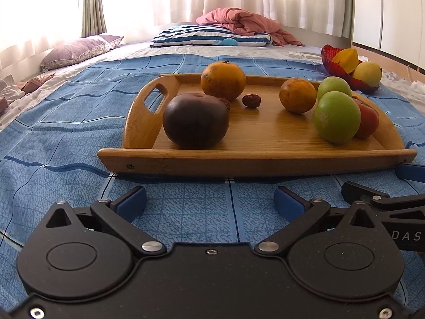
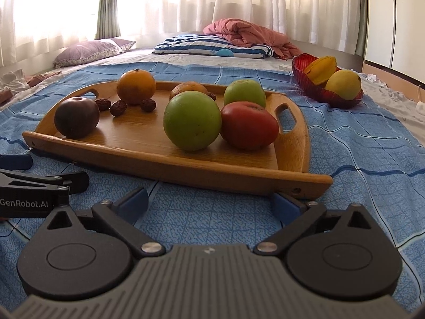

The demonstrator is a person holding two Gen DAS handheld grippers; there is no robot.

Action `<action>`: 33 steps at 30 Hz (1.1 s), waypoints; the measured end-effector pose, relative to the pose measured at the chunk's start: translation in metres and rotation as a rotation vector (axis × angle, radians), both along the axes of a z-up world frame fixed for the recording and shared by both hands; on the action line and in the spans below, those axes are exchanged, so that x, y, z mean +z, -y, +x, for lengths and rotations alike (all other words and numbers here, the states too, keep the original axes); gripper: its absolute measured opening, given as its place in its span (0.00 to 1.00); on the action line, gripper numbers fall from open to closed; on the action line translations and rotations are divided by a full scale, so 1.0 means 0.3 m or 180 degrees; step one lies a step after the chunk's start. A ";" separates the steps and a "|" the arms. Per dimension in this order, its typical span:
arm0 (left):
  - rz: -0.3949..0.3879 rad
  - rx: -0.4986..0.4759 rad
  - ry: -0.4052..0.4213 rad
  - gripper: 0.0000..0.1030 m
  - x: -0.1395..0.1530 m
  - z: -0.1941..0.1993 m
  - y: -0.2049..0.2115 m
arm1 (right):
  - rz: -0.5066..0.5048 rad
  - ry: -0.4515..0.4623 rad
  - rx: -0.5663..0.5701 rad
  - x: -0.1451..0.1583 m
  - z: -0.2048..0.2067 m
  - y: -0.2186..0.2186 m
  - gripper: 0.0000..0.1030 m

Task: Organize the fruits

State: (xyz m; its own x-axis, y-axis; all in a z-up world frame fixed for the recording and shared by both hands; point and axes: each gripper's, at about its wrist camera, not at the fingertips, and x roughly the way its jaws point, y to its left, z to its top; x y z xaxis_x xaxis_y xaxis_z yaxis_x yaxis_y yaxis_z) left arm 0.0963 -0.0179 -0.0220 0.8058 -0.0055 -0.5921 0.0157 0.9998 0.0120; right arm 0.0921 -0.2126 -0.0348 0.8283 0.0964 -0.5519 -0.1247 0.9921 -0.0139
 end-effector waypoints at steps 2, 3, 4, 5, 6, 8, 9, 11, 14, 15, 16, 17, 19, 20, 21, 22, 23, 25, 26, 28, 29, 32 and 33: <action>-0.0005 0.0011 0.0005 1.00 0.000 0.000 0.001 | -0.0022 0.0026 -0.0005 -0.002 -0.005 -0.003 1.00; -0.0003 0.0020 0.0009 1.00 0.000 -0.001 0.003 | -0.0032 0.0042 -0.0008 -0.003 -0.007 -0.004 1.00; 0.0002 0.0031 0.0014 1.00 0.000 -0.002 0.003 | -0.0041 0.0057 -0.0012 -0.004 -0.009 -0.005 1.00; 0.0004 0.0038 0.0019 1.00 -0.001 -0.004 0.003 | -0.0049 0.0069 -0.0016 -0.004 -0.012 -0.007 1.00; 0.0002 0.0042 0.0022 1.00 -0.002 -0.005 0.001 | -0.0056 0.0078 -0.0022 -0.004 -0.014 -0.008 1.00; -0.0003 0.0042 0.0022 1.00 -0.002 -0.003 0.000 | -0.0065 0.0086 -0.0027 -0.003 -0.015 -0.009 1.00; -0.0006 0.0042 0.0021 1.00 -0.003 -0.004 0.001 | -0.0064 0.0086 -0.0026 -0.003 -0.015 -0.009 1.00; -0.0014 0.0041 0.0025 1.00 -0.005 -0.008 -0.002 | -0.0063 0.0084 -0.0027 -0.003 -0.015 -0.009 1.00; -0.0012 0.0042 0.0025 1.00 -0.005 -0.009 -0.004 | -0.0065 0.0088 -0.0028 -0.003 -0.016 -0.009 1.00; -0.0012 0.0041 0.0025 1.00 -0.005 -0.009 -0.004 | -0.0067 0.0090 -0.0029 -0.003 -0.016 -0.009 1.00; -0.0012 0.0042 0.0028 1.00 -0.006 -0.009 -0.004 | -0.0069 0.0092 -0.0031 -0.003 -0.017 -0.009 1.00; -0.0016 0.0045 0.0028 1.00 -0.005 -0.009 -0.004 | -0.0072 0.0095 -0.0032 -0.003 -0.017 -0.010 1.00; -0.0011 0.0054 0.0037 1.00 -0.005 -0.011 -0.004 | -0.0077 0.0100 -0.0034 -0.003 -0.020 -0.011 1.00; -0.0011 0.0055 0.0037 1.00 -0.004 -0.011 -0.005 | -0.0081 0.0103 -0.0036 -0.002 -0.021 -0.012 1.00; -0.0014 0.0055 0.0037 1.00 -0.004 -0.011 -0.006 | -0.0086 0.0105 -0.0037 -0.002 -0.023 -0.013 1.00; -0.0015 0.0055 0.0036 1.00 -0.003 -0.010 -0.006 | -0.0090 0.0107 -0.0038 -0.002 -0.023 -0.013 1.00; -0.0014 0.0055 0.0037 1.00 -0.004 -0.010 -0.006 | -0.0091 0.0107 -0.0038 -0.001 -0.023 -0.014 1.00; -0.0016 0.0055 0.0037 1.00 -0.003 -0.010 -0.006 | -0.0091 0.0104 -0.0037 -0.002 -0.023 -0.014 1.00; -0.0017 0.0055 0.0036 1.00 -0.004 -0.010 -0.006 | -0.0090 0.0105 -0.0037 -0.002 -0.023 -0.014 1.00; -0.0018 0.0055 0.0037 1.00 -0.004 -0.010 -0.006 | -0.0092 0.0106 -0.0037 -0.002 -0.023 -0.014 1.00; -0.0017 0.0055 0.0037 1.00 -0.004 -0.010 -0.006 | -0.0093 0.0107 -0.0037 -0.002 -0.023 -0.014 1.00; -0.0015 0.0055 0.0037 1.00 -0.004 -0.011 -0.006 | -0.0093 0.0107 -0.0038 -0.002 -0.023 -0.014 1.00; -0.0015 0.0055 0.0037 1.00 -0.004 -0.010 -0.006 | -0.0093 0.0108 -0.0038 -0.002 -0.023 -0.014 1.00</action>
State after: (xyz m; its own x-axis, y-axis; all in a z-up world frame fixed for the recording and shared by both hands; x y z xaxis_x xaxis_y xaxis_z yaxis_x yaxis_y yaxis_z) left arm 0.0933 -0.0160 -0.0232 0.8126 0.0057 -0.5828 -0.0017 1.0000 0.0074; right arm 0.0852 -0.2084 -0.0353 0.8475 0.0706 -0.5260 -0.1118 0.9926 -0.0470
